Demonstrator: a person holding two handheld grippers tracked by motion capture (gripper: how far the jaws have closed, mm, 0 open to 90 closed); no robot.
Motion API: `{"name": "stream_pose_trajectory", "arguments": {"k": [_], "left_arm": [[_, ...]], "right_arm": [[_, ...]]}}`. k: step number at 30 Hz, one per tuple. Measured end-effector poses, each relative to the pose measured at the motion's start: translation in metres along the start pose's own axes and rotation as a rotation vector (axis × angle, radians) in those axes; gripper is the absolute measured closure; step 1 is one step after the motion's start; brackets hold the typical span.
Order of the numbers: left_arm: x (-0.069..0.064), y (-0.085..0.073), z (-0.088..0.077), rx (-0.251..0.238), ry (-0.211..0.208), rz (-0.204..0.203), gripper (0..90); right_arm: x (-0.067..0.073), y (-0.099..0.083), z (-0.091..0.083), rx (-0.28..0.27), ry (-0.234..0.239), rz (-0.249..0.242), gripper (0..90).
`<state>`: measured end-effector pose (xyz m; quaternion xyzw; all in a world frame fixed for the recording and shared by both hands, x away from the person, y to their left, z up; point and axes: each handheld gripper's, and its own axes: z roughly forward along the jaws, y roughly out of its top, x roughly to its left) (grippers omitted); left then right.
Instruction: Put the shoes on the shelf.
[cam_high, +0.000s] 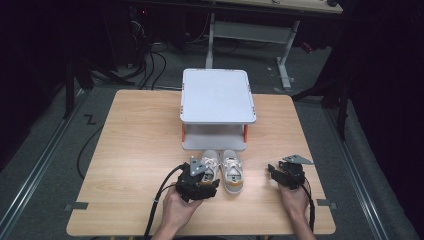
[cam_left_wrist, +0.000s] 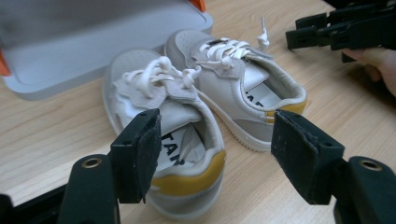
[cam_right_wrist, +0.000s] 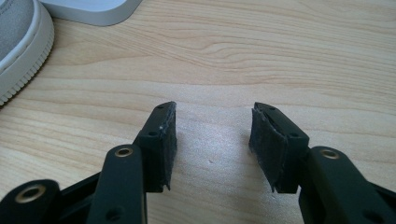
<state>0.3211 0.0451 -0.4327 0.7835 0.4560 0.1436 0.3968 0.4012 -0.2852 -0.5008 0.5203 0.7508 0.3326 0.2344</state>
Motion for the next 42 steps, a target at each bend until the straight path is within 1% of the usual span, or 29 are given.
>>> {"name": "stream_pose_trajectory", "arguments": {"k": [1,3,5,7,10,12,15,20,24,26,27,30,31,32,34,35,36,37,40,42], "left_arm": [[-0.001,0.001,0.006,0.016,0.008,-0.008,34.0],[-0.003,0.002,0.013,0.037,0.010,-0.024,34.2],[-0.004,0.002,0.020,0.050,0.016,-0.028,34.9],[-0.004,0.003,0.026,0.061,0.012,-0.051,35.9],[-0.002,0.005,0.032,0.054,-0.009,-0.098,37.2],[0.001,0.008,0.035,0.056,-0.027,-0.149,37.5],[0.000,0.010,0.038,0.055,-0.037,-0.173,39.2],[-0.006,0.014,0.045,0.056,-0.013,-0.174,40.3],[-0.013,0.018,0.050,0.069,0.030,-0.136,41.8],[-0.015,0.019,0.053,0.070,0.042,-0.131,43.5],[-0.016,0.020,0.054,0.077,0.050,-0.123,44.4],[-0.021,0.021,0.059,0.090,0.090,-0.081,47.1],[-0.022,0.021,0.059,0.089,0.090,-0.081,47.5],[-0.020,0.021,0.060,0.093,0.078,-0.088,48.4],[-0.019,0.022,0.060,0.100,0.057,-0.085,52.5],[-0.020,0.022,0.060,0.099,0.054,-0.079,56.7],[-0.020,0.022,0.060,0.099,0.054,-0.079,58.2],[-0.021,0.021,0.060,0.099,0.056,-0.061,59.2],[-0.019,0.022,0.060,0.102,0.038,-0.064,61.3],[-0.018,0.022,0.059,0.105,0.034,-0.062,63.2]], "right_arm": [[0.000,0.000,0.000,0.000,0.000,0.000,50.9],[0.000,0.000,0.000,0.000,-0.001,0.001,50.9],[0.000,0.000,0.000,0.000,-0.001,0.002,50.9],[0.000,0.000,0.000,0.001,0.001,0.003,50.9],[0.000,0.000,0.000,0.000,-0.001,0.002,51.0],[0.000,0.000,0.000,0.000,-0.004,0.000,51.0],[0.001,0.000,0.000,0.001,-0.009,-0.004,51.1],[0.001,0.000,0.000,0.002,-0.013,-0.008,51.1],[0.001,0.000,0.000,0.002,-0.015,-0.008,51.1],[0.001,0.000,0.000,0.002,-0.015,-0.008,51.1],[0.001,0.000,0.000,0.002,-0.015,-0.008,51.1],[0.001,0.000,0.000,0.002,-0.015,-0.008,51.1],[0.001,0.000,0.000,0.001,-0.015,-0.008,51.1],[0.001,0.000,0.000,0.001,-0.016,-0.008,51.1],[0.001,0.000,0.000,0.001,-0.015,-0.008,51.1],[0.001,0.000,0.000,0.002,-0.015,-0.008,51.0],[0.001,0.000,0.000,0.002,-0.015,-0.008,51.0],[0.001,0.000,0.000,0.001,-0.015,-0.007,51.0],[0.001,0.000,0.000,0.002,-0.014,-0.007,50.9],[0.001,0.000,0.000,0.001,-0.014,-0.007,50.9]]}}
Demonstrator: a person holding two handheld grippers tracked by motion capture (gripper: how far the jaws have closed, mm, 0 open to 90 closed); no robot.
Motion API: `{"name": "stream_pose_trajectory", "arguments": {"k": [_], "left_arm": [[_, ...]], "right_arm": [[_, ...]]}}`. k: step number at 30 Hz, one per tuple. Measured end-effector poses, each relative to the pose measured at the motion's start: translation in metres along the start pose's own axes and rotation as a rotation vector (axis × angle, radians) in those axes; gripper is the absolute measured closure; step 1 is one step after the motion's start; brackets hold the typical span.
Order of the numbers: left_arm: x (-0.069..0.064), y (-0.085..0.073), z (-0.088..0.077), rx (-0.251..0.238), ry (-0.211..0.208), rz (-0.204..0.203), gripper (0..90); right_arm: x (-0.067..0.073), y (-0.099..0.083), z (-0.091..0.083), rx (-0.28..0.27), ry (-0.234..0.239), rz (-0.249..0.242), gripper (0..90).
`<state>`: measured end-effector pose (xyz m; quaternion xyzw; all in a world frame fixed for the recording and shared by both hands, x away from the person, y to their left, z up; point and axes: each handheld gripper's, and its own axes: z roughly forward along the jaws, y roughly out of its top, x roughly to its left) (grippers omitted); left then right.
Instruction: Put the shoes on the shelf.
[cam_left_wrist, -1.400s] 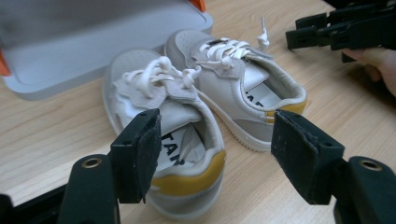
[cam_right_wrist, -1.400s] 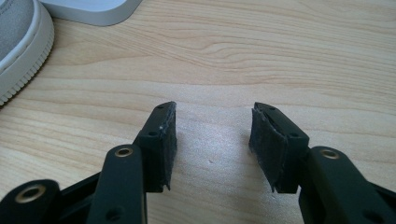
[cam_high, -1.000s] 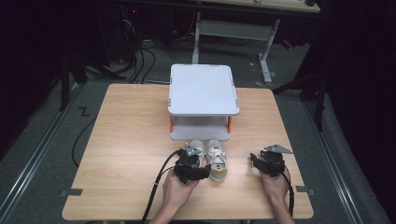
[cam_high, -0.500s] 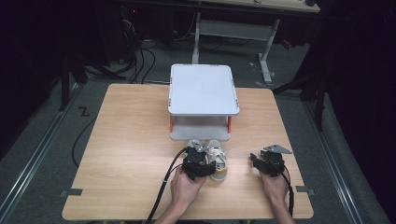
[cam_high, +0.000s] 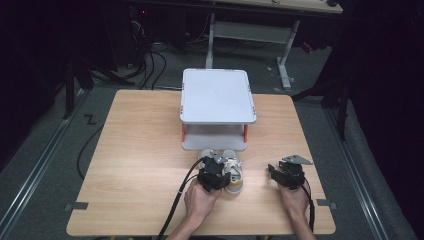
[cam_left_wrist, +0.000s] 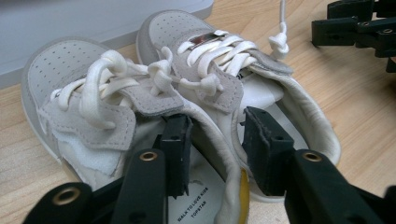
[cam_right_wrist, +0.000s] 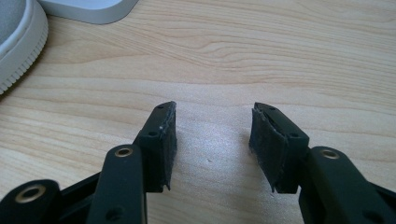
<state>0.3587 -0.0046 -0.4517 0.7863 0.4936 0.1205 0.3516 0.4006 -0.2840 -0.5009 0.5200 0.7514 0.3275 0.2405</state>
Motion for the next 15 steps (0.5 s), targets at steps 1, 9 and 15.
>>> {"name": "stream_pose_trajectory", "arguments": {"k": [1,9,15], "left_arm": [[0.000,0.000,0.000,-0.001,0.000,0.005,64.5],[0.002,-0.002,-0.006,0.013,0.004,-0.001,74.9],[0.007,-0.006,-0.012,0.010,0.001,-0.010,80.4]], "right_arm": [[0.000,0.000,0.000,0.000,0.000,0.000,50.8],[0.000,0.000,0.000,0.001,-0.001,0.000,50.3],[0.000,0.000,0.000,0.001,-0.001,0.001,50.2]]}}
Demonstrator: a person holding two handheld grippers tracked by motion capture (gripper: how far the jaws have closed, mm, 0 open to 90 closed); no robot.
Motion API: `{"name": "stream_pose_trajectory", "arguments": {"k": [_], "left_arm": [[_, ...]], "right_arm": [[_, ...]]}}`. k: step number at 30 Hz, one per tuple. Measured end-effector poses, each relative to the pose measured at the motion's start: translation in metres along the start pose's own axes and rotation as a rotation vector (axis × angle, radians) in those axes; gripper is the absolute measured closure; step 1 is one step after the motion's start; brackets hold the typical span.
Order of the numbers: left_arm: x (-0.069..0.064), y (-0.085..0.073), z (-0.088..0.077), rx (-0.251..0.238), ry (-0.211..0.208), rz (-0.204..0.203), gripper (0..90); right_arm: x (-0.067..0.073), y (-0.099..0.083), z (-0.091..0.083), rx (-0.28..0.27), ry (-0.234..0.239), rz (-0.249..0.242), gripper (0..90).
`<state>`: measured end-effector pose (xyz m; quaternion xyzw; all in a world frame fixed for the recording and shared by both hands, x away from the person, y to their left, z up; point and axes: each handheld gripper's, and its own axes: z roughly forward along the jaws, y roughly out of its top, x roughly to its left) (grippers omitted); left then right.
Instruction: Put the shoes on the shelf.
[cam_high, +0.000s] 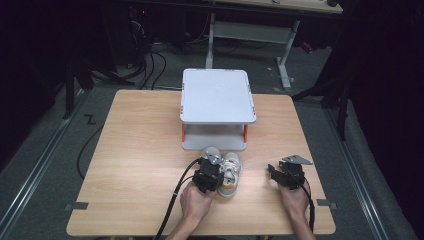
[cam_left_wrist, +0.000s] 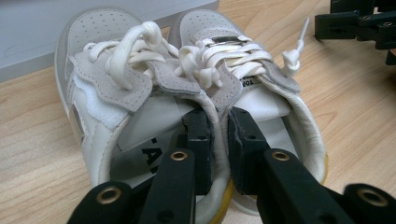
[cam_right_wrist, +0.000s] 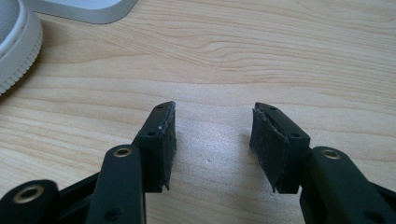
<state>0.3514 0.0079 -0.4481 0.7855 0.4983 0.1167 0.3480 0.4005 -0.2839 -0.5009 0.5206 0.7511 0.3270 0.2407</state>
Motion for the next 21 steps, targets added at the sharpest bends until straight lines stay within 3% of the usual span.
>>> {"name": "stream_pose_trajectory", "arguments": {"k": [9,21], "left_arm": [[0.001,-0.005,-0.005,-0.003,-0.022,0.050,81.3],[0.005,-0.005,-0.018,-0.031,-0.061,0.065,81.9]], "right_arm": [[0.000,0.000,0.000,0.001,-0.001,0.004,50.0],[0.000,0.000,0.000,-0.002,0.007,-0.008,52.8]]}}
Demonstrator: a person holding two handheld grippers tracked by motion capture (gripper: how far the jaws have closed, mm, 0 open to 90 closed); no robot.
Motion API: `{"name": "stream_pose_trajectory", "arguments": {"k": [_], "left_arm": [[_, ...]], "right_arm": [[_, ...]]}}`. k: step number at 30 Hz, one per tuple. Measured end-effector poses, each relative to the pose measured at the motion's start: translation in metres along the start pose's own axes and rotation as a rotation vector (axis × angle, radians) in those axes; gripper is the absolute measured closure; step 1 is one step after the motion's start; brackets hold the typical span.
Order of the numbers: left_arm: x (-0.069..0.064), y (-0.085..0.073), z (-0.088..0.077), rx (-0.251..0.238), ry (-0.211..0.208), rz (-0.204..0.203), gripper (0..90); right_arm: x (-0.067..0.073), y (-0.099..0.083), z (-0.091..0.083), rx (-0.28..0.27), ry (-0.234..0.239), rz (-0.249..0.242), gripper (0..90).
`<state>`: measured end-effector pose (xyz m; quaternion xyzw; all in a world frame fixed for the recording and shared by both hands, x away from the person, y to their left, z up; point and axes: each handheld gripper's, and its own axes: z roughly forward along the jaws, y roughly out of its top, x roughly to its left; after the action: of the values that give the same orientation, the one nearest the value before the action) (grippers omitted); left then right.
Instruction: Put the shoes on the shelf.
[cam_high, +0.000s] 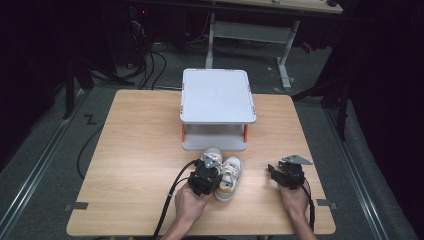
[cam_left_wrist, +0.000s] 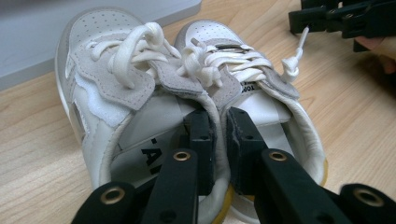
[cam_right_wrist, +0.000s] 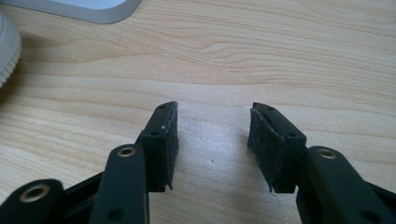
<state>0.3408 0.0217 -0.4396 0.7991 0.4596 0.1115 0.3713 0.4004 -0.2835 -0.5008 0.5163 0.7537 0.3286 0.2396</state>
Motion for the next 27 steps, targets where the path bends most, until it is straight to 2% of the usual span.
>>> {"name": "stream_pose_trajectory", "arguments": {"k": [7,13,18,20,27], "left_arm": [[0.002,0.003,-0.008,-0.017,-0.005,0.009,82.0],[0.005,0.007,-0.015,-0.031,-0.007,0.016,82.0],[0.012,0.012,-0.016,-0.048,0.000,0.006,82.1],[0.014,0.015,-0.017,-0.051,0.006,0.009,82.1],[0.023,0.025,-0.013,-0.063,0.019,0.013,82.0]], "right_arm": [[-0.003,0.000,-0.001,-0.006,0.036,0.029,55.2],[0.000,0.000,-0.003,-0.008,0.083,0.011,54.8],[0.002,0.002,-0.008,-0.043,0.111,-0.008,51.0],[0.002,0.007,-0.012,-0.019,0.133,-0.006,50.7],[0.012,0.030,-0.026,-0.079,0.194,-0.029,48.4]]}}
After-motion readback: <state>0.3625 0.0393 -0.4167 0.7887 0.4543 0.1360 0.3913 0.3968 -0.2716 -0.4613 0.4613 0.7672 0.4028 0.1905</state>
